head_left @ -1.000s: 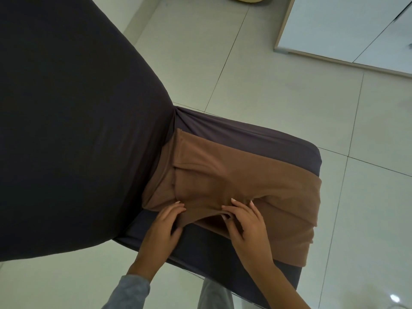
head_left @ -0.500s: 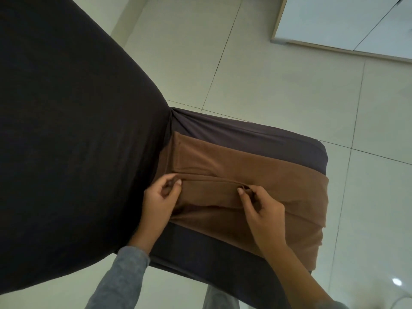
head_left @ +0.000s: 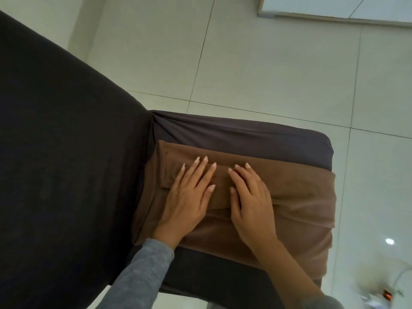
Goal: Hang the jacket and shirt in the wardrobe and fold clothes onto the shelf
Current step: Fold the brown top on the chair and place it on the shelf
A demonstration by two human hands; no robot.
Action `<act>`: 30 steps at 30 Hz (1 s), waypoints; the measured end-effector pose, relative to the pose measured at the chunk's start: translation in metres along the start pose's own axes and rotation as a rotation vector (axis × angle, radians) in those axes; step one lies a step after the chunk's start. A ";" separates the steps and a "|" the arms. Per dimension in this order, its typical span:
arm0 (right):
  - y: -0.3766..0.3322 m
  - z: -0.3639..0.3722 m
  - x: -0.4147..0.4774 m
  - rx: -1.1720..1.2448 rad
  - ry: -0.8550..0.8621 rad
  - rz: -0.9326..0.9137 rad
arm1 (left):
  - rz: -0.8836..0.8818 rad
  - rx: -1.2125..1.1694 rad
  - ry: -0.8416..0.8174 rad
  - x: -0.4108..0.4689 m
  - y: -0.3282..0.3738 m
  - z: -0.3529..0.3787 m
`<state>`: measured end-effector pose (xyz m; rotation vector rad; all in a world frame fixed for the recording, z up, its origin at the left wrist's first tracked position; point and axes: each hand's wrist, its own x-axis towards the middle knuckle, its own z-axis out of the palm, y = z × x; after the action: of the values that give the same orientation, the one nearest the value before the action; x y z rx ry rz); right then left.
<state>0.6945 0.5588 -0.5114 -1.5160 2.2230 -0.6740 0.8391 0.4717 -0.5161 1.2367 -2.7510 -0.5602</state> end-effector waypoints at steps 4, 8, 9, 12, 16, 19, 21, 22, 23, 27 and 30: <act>0.015 0.003 -0.005 -0.147 -0.098 0.000 | 0.006 0.106 -0.102 -0.005 -0.025 0.006; 0.028 -0.003 -0.011 -0.187 -0.055 0.128 | -0.020 0.111 -0.124 -0.003 -0.024 0.004; 0.031 -0.005 -0.013 -0.193 -0.036 0.166 | -0.054 0.110 -0.115 -0.002 -0.020 0.005; 0.040 -0.009 -0.020 -0.201 0.022 0.260 | -0.197 0.126 -0.071 0.000 -0.003 0.008; 0.061 -0.018 -0.032 -0.156 0.079 0.416 | -0.251 0.096 -0.063 0.008 0.033 0.015; 0.086 -0.027 -0.045 -0.035 0.101 0.523 | -0.119 0.108 -0.131 0.015 0.065 0.024; 0.104 -0.032 -0.051 0.084 0.082 0.580 | -0.054 0.115 -0.174 0.024 0.084 0.029; 0.114 -0.033 -0.053 0.161 0.080 0.625 | -0.007 0.127 -0.199 0.030 0.095 0.032; 0.125 -0.035 -0.055 0.244 0.082 0.682 | 0.057 0.142 -0.225 0.038 0.107 0.036; 0.159 -0.037 -0.057 0.517 -0.001 0.848 | 0.298 0.196 -0.277 0.071 0.156 0.054; 0.176 -0.039 -0.060 0.699 -0.014 0.899 | 0.380 0.279 -0.311 0.103 0.191 0.071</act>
<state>0.5609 0.6764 -0.5789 -0.1452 2.0181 -0.9459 0.6191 0.5337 -0.5224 0.6690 -3.3021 -0.3651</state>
